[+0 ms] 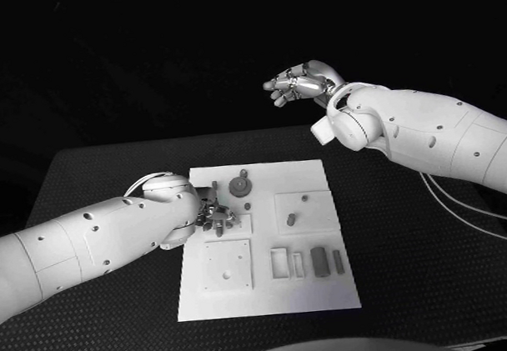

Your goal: Assemble the parts on the task board

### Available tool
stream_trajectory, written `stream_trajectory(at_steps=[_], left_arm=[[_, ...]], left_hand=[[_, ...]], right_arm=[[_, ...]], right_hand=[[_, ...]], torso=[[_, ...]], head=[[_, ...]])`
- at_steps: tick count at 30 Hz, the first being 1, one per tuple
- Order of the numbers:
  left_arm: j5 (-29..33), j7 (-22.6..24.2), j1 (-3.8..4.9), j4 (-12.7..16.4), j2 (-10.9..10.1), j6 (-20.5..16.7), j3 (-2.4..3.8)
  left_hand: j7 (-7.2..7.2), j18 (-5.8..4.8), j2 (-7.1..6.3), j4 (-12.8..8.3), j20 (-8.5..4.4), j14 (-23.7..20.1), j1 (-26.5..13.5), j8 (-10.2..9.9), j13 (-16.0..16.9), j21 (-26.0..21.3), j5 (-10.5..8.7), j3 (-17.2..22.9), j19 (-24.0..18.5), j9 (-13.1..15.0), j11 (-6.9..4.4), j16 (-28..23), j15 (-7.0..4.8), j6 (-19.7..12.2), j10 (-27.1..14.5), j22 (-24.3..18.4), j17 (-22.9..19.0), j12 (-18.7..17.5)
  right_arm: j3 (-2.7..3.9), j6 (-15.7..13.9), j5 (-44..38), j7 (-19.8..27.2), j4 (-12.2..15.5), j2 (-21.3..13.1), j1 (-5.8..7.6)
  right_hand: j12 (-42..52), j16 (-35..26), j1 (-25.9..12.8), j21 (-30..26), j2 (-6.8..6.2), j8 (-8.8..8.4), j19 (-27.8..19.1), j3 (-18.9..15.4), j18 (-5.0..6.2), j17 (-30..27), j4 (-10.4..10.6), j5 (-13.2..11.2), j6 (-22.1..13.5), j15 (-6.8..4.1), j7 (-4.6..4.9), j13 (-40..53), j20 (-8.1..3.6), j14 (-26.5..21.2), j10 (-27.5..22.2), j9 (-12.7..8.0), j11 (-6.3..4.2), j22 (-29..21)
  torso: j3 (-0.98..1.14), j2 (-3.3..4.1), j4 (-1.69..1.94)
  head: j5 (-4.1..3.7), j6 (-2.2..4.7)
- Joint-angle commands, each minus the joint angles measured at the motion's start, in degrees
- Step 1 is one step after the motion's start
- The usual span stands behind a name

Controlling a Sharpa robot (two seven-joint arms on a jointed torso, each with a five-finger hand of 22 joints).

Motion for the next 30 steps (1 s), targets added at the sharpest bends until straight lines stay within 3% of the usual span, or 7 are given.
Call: stream_trajectory(at_steps=[1, 8, 11, 20, 24, 28, 30], left_arm=[[-0.1, -0.5, -0.05, -0.1, 0.0, -0.4, -0.03], [0.8, -0.1, -0.05, -0.3, -0.2, -2.6, 0.0], [1.9, 0.4, -0.05, -0.3, -0.3, -4.4, 0.04], [5.3, 1.8, 0.0, 0.0, -1.3, -7.5, 0.68], [11.6, 2.9, 0.02, 0.3, -1.8, -7.6, 2.68], [15.6, 3.6, 0.28, 1.4, -2.9, -8.5, 5.05], [17.9, 4.2, 0.9, 1.5, -3.4, -10.2, 5.41]], left_hand=[[0.17, 0.68, -0.98, 0.5, -6.99, -0.4, -0.1, -0.3, -0.1, 0.1, -0.26, -0.1, -0.3, 0.1, -0.05, 0.3, -0.14, -0.2, 0.0, -0.1, -0.1, 0.2], [0.16, 0.73, -1.08, 0.6, -7.02, -0.5, -0.2, -0.3, -0.1, 0.1, -0.26, -0.1, -0.3, 0.1, -0.06, 0.4, -0.15, -0.2, 0.0, -0.1, -0.1, 0.2], [0.29, 0.72, -2.63, 1.0, -6.98, -0.6, -1.5, -0.5, -0.1, 0.0, -0.26, -1.3, -0.5, 0.1, 0.06, 0.3, -0.13, -0.7, -0.1, -0.1, -0.2, 0.2], [0.27, 1.39, -4.31, -0.9, -7.28, -1.0, -1.8, -0.7, -0.2, -0.2, -0.24, -4.1, -1.0, 0.4, 0.02, 0.3, -0.26, -1.4, -0.4, -0.2, -0.3, 0.1], [0.76, 1.37, -4.22, -2.5, -7.08, -1.6, -0.5, -1.4, -0.8, -0.7, -0.23, -4.3, -1.7, 0.3, 0.5, -0.6, 0.14, -2.6, -0.8, -0.6, -0.9, -0.7], [1.35, 1.03, -2.7, -4.5, -6.72, -2.4, 0.9, -2.3, -1.4, -1.5, -0.1, -4.8, -2.3, 0.1, 1.07, -1.7, 0.63, -3.9, -1.6, -1.1, -1.5, -1.6], [1.88, 0.66, -2.15, -5.7, -6.35, -3.6, 1.7, -2.9, -1.9, -2.5, -0.02, -4.9, -3.2, -0.1, 1.57, -3.1, 1.14, -5.0, -3.0, -1.5, -2.2, -2.6]], right_arm=[[0.02, 0.7, -0.1, 0.4, 0.0, 0.0, -0.02], [0.02, 0.7, -0.1, 0.3, 0.0, -0.1, -0.1], [0.02, 0.7, -0.1, 0.4, 0.0, -0.1, -0.12], [0.02, 0.7, -0.1, 0.4, -0.1, -0.3, -0.19], [0.02, 0.6, 0.0, 0.4, -0.2, -0.5, -0.19], [0.02, 0.6, 0.0, 0.3, -0.3, -0.7, -0.19], [0.02, 0.6, 0.0, 0.3, -0.4, -0.7, -0.19]], right_hand=[[-0.3, -0.2, 0.0, -0.4, 0.4, 0.11, -0.6, -0.3, 0.1, -0.1, -0.1, 0.3, -0.5, 0.44, 1.57, -0.1, 0.0, -0.1, 0.3, -0.1, -0.02, 0.0], [-0.3, -0.3, 0.0, -0.4, 0.41, 0.1, -0.6, -0.4, 0.1, -0.1, -0.1, 0.4, -0.5, 0.46, 1.58, -0.1, 0.01, -0.1, 0.3, -0.1, -0.01, 0.1], [-0.4, -0.3, 0.0, -0.4, 0.4, 0.1, -0.6, -0.4, 0.1, -0.1, -0.1, 0.4, -0.5, 0.46, 1.58, -0.1, 0.02, -0.2, 0.3, -0.1, -0.01, 0.1], [-0.4, -0.3, 0.0, -0.5, 0.39, 0.09, -0.7, -0.4, 0.1, -0.1, -0.1, 0.4, -0.5, 0.49, 1.6, -0.2, 0.03, -0.2, 0.3, -0.1, 0.0, 0.1], [-0.4, -0.3, 0.0, -0.5, 0.39, 0.09, -0.7, -0.4, 0.1, -0.1, -0.1, 0.4, -0.5, 0.49, 1.61, -0.2, 0.04, -0.2, 0.3, -0.2, 0.01, 0.1], [-0.4, -0.3, -0.1, -0.5, 0.39, 0.09, -0.7, -0.4, 0.1, -0.1, -0.1, 0.4, -0.5, 0.5, 1.61, -0.2, 0.04, -0.2, 0.3, -0.2, 0.01, 0.1], [-0.4, -0.3, -0.1, -0.5, 0.39, 0.09, -0.7, -0.4, 0.1, -0.1, -0.1, 0.4, -0.5, 0.5, 1.61, -0.2, 0.04, -0.2, 0.3, -0.2, 0.01, 0.1]], torso=[[-0.01, 0.0, 0.03], [-0.05, 0.0, 0.06], [-0.07, -0.01, 0.03], [-0.05, -0.04, 0.04], [-0.01, -0.12, 0.18], [0.0, -0.13, 0.18], [0.03, -0.1, 0.13]], head=[[-0.04, 0.04], [-0.03, 0.14], [-0.01, 0.22], [0.01, 0.55], [-0.03, 0.85], [0.06, 1.35], [0.23, 1.76]])
